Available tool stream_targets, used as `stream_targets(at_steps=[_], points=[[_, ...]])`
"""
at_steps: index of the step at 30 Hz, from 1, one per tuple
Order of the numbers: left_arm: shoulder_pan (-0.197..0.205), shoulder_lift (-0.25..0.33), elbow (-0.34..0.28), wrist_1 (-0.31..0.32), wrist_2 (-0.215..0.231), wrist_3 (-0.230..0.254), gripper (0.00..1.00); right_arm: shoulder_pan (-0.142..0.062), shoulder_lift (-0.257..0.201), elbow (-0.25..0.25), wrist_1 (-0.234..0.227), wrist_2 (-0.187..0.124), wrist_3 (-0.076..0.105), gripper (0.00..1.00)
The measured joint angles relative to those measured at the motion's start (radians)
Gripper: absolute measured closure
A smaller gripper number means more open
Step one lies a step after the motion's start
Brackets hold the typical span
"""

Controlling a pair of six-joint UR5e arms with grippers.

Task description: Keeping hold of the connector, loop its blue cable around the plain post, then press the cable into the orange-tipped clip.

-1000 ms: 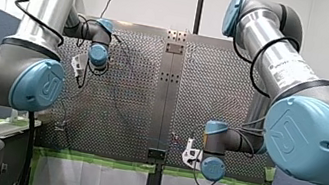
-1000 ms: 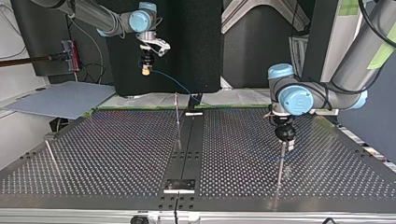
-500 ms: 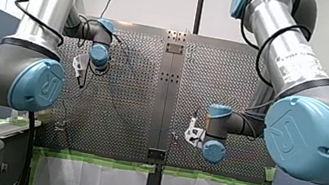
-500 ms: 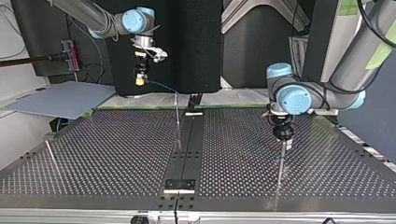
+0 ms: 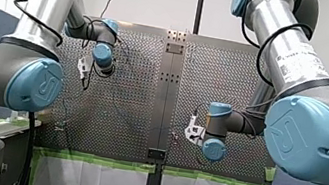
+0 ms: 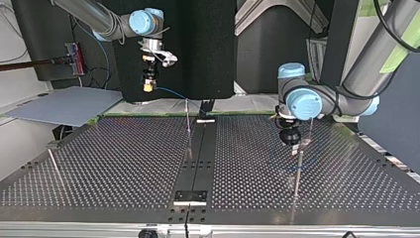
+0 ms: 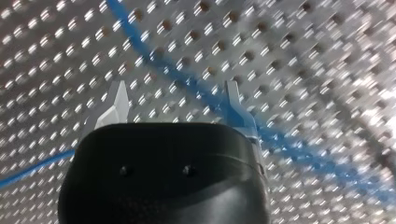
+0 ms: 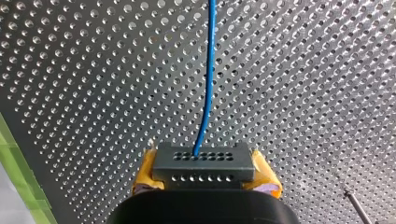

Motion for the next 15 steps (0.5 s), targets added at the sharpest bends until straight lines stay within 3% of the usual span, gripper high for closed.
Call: stream_targets(at_steps=[10, 15], points=[[-0.035, 0.054, -0.064, -0.083, -0.022, 0.046, 0.00, 0.000, 0.000, 0.000, 0.002, -0.002, 0.001, 1.00], [-0.040, 0.100, -0.108, -0.130, -0.057, 0.056, 0.00, 0.000, 0.000, 0.000, 0.003, -0.002, 0.001, 1.00]])
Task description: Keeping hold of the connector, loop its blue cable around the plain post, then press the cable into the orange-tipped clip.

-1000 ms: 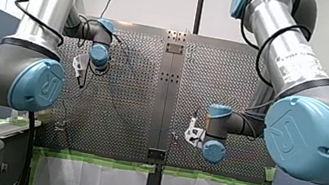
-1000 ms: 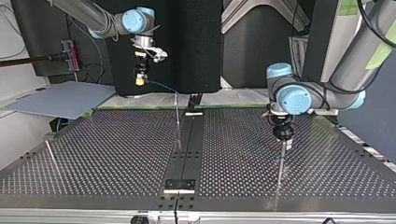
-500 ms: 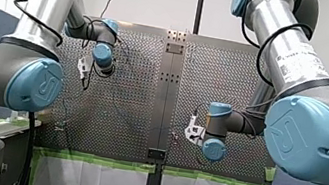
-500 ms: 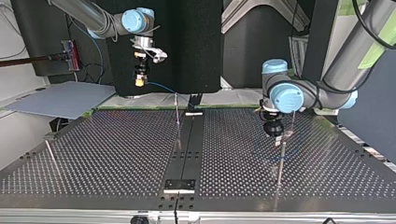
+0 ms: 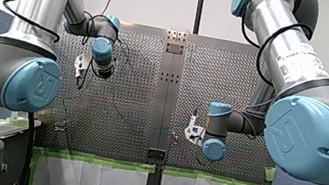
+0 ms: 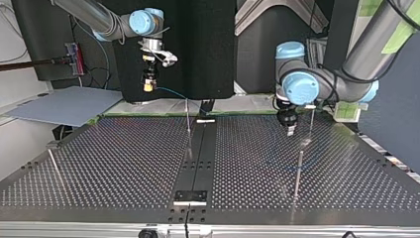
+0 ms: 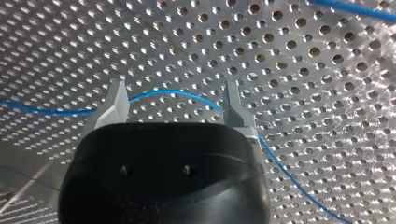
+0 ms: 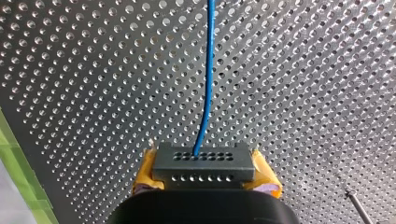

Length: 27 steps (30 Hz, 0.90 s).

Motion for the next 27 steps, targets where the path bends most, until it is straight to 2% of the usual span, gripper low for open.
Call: stream_targets(at_steps=[12, 20, 27], points=[[-0.010, 0.113, -0.009, -0.112, -0.100, 0.043, 0.00, 0.000, 0.000, 0.000, 0.002, 0.000, 0.003, 1.00], [-0.006, 0.191, 0.057, -0.191, -0.133, 0.101, 0.00, 0.000, 0.000, 0.000, 0.005, 0.000, 0.003, 1.00], [-0.008, 0.254, 0.119, -0.254, -0.154, 0.117, 0.00, 0.000, 0.000, 0.000, 0.008, 0.000, 0.003, 1.00]])
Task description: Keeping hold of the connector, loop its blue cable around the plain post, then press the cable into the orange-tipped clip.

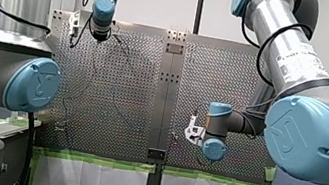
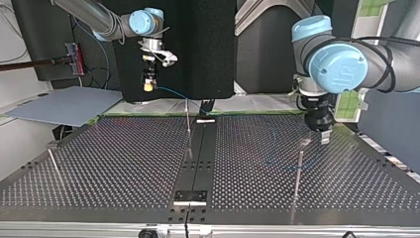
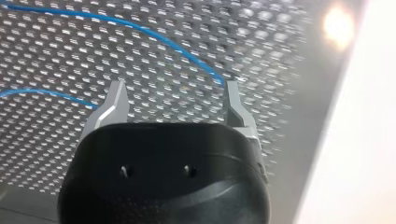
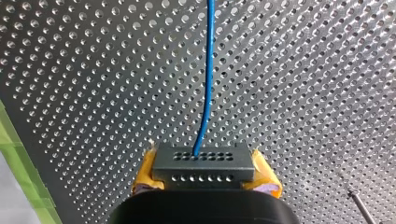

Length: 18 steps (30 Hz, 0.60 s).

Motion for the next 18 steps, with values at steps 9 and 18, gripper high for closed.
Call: stream_targets(at_steps=[9, 18], points=[[-0.001, 0.080, 0.080, -0.079, 0.053, -0.014, 0.00, 0.000, 0.000, 0.000, -0.002, 0.000, 0.000, 1.00], [-0.021, 0.151, 0.124, -0.164, 0.137, 0.004, 0.00, 0.000, 0.000, 0.000, 0.000, 0.000, 0.000, 1.00]])
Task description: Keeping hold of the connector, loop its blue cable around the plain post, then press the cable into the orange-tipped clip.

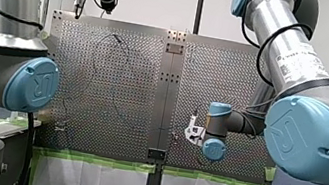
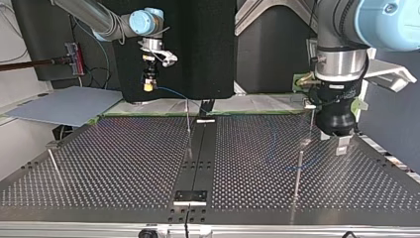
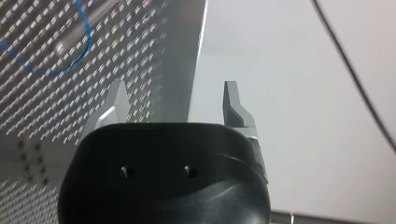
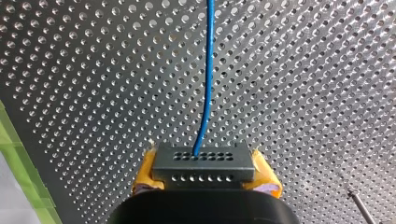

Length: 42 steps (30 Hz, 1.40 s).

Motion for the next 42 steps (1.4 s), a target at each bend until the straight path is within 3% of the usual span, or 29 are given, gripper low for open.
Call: stream_targets(at_steps=[5, 12, 42], points=[[-0.017, -0.029, -0.006, -0.055, 0.039, 0.014, 0.00, 0.000, 0.000, 0.000, 0.000, 0.000, 0.000, 1.00], [-0.040, -0.087, -0.007, -0.110, 0.039, 0.024, 0.00, 0.000, 0.000, 0.000, -0.001, 0.000, 0.000, 1.00], [-0.048, -0.113, -0.008, -0.106, -0.023, 0.028, 0.00, -0.002, 0.000, 0.000, -0.003, 0.000, 0.000, 1.00]])
